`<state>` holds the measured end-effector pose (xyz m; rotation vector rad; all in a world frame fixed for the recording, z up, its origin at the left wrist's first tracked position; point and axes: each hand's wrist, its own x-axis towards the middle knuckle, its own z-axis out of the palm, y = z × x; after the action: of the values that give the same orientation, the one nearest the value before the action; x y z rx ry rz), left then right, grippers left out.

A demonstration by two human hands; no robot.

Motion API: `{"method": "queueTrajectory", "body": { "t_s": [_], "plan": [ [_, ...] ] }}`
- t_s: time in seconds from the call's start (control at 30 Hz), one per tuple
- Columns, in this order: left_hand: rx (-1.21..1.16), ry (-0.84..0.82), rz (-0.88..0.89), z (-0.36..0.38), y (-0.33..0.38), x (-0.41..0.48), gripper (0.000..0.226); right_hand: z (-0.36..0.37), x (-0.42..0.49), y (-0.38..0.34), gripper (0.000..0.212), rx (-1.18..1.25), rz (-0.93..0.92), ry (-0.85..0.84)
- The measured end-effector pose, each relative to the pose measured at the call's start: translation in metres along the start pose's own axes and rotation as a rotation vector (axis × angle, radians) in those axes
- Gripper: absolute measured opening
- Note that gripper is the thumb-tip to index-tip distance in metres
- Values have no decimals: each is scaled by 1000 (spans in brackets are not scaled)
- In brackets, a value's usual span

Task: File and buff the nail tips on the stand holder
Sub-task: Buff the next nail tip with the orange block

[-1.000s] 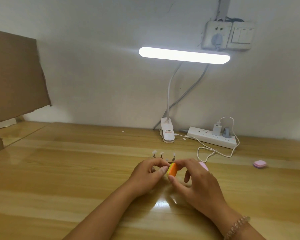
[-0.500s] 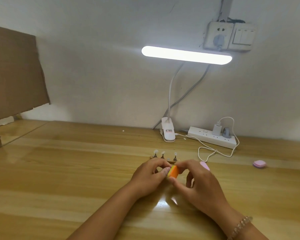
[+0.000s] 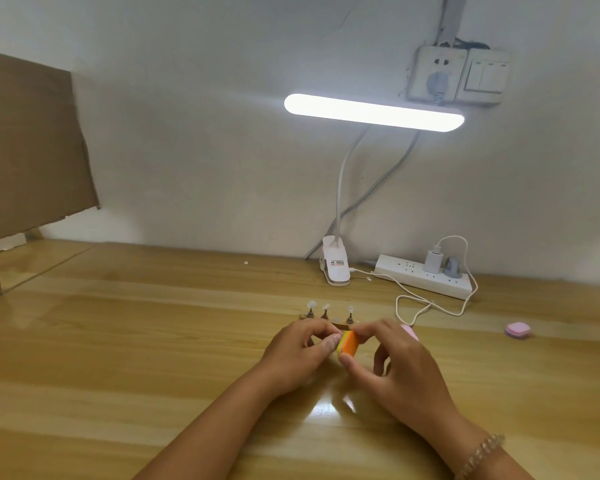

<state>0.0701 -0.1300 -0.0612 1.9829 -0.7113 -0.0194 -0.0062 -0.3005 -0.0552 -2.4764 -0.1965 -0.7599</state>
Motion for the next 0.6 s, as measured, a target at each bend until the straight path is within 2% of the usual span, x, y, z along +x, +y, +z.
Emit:
{"method": "queueTrajectory", "body": {
  "t_s": [0.1, 0.23, 0.37, 0.5, 0.6],
  "plan": [
    [26, -12, -11, 1, -1, 0, 12, -1, 4, 7, 28, 16, 104, 81],
    [17, -2, -33, 2, -3, 2, 15, 1, -1, -1, 33, -17, -4, -27],
    [37, -8, -34, 3, -2, 1, 9, -2, 5, 7, 26, 2, 103, 60],
    [80, -16, -30, 1, -2, 1, 10, -1, -1, -2, 34, -8, -16, -52],
    [92, -16, -25, 1, -2, 1, 11, -2, 4, 4, 29, 7, 82, 36]
  ]
}}
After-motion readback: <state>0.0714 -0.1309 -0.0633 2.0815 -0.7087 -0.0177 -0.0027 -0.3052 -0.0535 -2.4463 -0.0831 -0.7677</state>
